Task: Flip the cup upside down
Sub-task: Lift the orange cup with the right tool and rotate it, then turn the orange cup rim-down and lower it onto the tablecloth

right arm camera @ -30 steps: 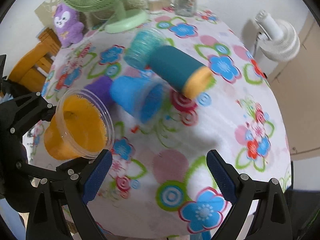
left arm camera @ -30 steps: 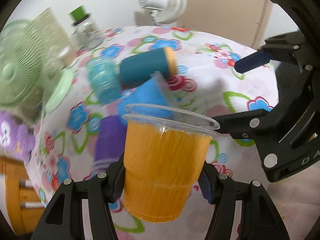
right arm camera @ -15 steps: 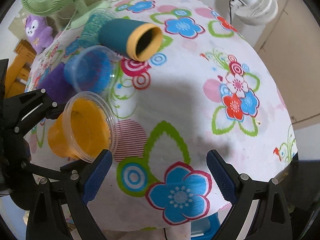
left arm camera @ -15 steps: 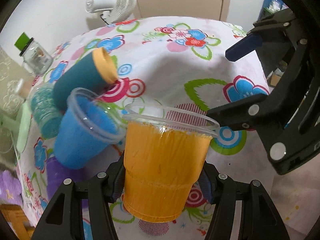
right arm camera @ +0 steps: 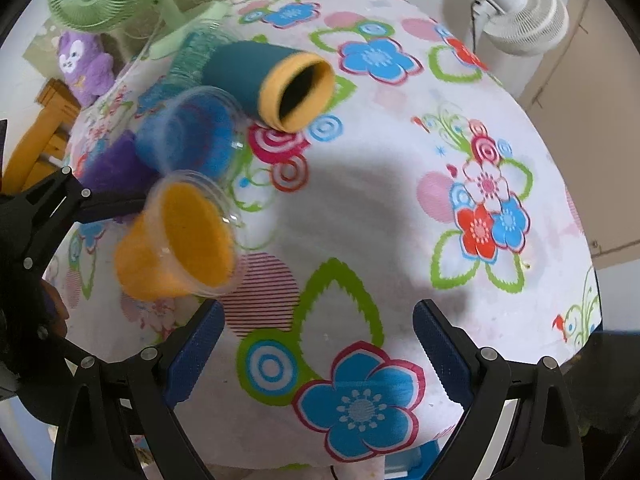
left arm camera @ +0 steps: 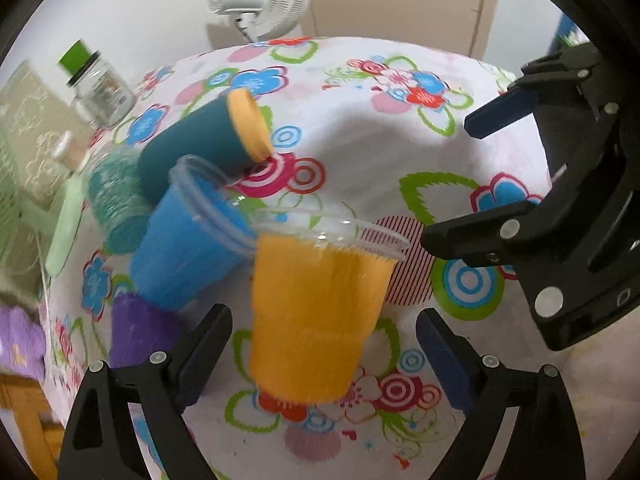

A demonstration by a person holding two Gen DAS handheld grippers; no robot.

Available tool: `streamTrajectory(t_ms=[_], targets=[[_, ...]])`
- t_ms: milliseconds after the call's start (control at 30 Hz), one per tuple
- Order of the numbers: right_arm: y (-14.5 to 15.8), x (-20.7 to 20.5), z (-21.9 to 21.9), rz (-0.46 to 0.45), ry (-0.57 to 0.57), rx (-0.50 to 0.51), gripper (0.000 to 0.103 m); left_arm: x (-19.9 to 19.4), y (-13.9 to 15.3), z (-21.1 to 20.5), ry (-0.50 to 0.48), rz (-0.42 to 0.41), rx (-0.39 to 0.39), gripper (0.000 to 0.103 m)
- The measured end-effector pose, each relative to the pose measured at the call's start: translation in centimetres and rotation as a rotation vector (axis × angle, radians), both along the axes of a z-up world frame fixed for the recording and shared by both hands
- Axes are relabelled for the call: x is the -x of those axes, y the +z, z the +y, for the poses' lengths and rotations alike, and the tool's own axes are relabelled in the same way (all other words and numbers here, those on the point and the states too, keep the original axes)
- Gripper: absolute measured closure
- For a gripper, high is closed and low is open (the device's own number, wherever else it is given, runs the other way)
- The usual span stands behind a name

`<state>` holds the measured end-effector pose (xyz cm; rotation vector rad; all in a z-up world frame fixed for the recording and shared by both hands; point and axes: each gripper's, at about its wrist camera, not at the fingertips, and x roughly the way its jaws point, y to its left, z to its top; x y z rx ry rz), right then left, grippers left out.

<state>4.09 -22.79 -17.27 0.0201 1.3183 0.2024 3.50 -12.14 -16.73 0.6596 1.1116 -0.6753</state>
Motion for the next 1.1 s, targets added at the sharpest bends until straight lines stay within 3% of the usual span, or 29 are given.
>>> streamTrajectory(t_ms=[233, 400, 667, 867, 1100], targets=[[3.4, -0.3, 1.6, -0.043, 0.106, -0.005, 0.006, 1.2, 3.9, 2.6, 0.186, -0.016, 0.070, 0.003], [5.1, -1.0, 3.6, -0.044, 0.209, -0.021, 0.006, 1.5, 5.3, 5.7, 0.423, 0.037, 0.152, 0.002], [5.9, -1.5, 7.8, -0.097, 0.463, 0.060, 0.006, 2.4, 5.4, 10.2, 0.773, 0.071, 0.230, 0.002], [5.5, -1.6, 10.2, -0.132, 0.672, 0.138, 0.007, 3.4, 5.0, 10.5, 0.876, 0.049, 0.190, 0.002], [4.2, -1.0, 13.2, -0.124, 0.948, 0.231, 0.014, 4.5, 2.9, 10.8, 0.977, 0.134, 0.230, 0.002]])
